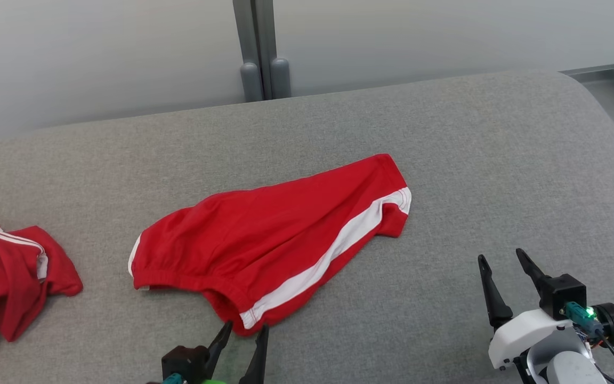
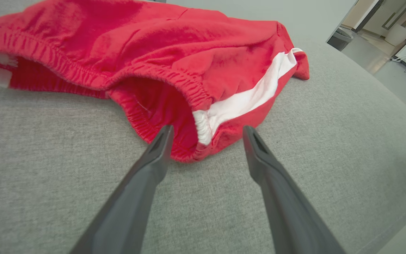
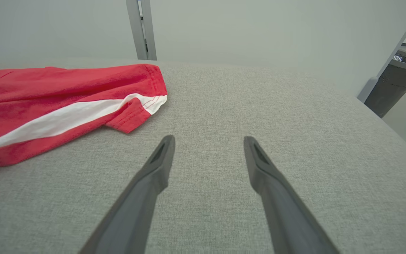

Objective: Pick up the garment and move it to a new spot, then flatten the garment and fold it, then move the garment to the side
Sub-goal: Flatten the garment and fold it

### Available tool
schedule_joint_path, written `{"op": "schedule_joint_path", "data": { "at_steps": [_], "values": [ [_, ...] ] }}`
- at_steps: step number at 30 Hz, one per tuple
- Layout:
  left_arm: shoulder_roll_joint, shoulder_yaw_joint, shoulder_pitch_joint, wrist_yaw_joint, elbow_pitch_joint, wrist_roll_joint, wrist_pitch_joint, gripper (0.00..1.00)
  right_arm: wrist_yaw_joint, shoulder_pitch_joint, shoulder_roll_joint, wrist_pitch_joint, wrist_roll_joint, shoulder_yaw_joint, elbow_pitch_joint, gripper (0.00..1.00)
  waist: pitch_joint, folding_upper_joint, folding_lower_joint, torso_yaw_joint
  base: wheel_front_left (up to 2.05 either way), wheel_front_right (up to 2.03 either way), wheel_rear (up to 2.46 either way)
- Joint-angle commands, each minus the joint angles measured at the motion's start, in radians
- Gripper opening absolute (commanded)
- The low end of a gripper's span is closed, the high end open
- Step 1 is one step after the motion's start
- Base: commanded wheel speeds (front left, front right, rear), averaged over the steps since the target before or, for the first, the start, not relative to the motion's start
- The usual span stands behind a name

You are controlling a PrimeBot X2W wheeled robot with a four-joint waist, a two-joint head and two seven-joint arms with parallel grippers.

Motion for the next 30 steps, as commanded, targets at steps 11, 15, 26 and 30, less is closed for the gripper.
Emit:
{"op": "schedule_joint_path", "data": {
  "at_steps": [11, 15, 26, 30],
  "values": [
    [0.017, 0.003, -0.043, -0.005, 0.013, -0.043, 0.0, 0.15, -0.002, -0.022, -0.004, 0.0, -0.011, -0.002, -0.014, 1.0, 0.039, 0.0, 0.0, -0.043, 0.0, 0.0, 0.0],
    [0.015, 0.005, -0.055, -0.005, 0.024, -0.055, 0.0, 0.0, -0.002, -0.024, -0.004, 0.0, -0.009, -0.001, -0.015, 1.0, 0.044, 0.0, 0.0, -0.032, 0.0, 0.0, 0.0],
    [0.053, 0.057, -0.027, -0.005, 0.023, -0.049, 0.0, 0.0, -0.002, -0.033, -0.004, 0.0, 0.061, 0.036, 0.013, 1.0, 0.057, 0.0, 0.0, 0.065, 0.0, 0.0, 0.0],
    [0.061, 0.071, -0.028, -0.005, 0.02, -0.043, 0.0, 0.0, -0.002, -0.044, -0.003, 0.0, 0.088, 0.065, 0.043, 1.0, 0.067, 0.0, 0.0, 0.099, 0.0, 0.0, 0.0]
  ]
}}
